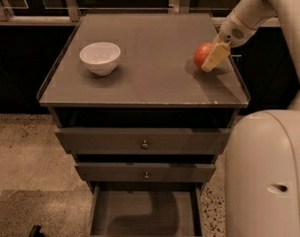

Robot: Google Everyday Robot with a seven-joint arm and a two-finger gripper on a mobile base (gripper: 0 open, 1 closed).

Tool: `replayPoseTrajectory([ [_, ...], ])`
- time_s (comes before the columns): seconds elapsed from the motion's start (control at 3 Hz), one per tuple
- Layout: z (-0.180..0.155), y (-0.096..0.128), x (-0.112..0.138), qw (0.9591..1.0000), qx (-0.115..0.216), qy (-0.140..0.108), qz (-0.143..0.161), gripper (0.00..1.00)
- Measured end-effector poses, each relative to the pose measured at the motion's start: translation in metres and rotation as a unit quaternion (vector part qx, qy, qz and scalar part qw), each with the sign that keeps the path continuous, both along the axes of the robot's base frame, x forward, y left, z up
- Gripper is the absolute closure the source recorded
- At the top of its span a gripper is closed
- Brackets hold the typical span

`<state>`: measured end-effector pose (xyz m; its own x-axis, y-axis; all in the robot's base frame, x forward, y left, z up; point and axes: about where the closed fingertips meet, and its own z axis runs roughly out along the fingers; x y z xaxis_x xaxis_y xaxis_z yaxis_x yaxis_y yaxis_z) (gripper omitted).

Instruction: Place apple into bottom drawer

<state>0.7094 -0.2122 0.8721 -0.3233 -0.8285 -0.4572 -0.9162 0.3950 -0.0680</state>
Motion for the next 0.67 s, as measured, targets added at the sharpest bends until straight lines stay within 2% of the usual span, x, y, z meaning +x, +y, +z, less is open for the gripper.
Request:
replayPoseTrajectory([
  [0.33,0.048,-0.023,-0.035,0.9977,0.026,-0.061,-0.011,1.0],
  [0.67,0.116,-0.03,-0.087,0.9861,0.067,-0.15,-0.025,1.0],
])
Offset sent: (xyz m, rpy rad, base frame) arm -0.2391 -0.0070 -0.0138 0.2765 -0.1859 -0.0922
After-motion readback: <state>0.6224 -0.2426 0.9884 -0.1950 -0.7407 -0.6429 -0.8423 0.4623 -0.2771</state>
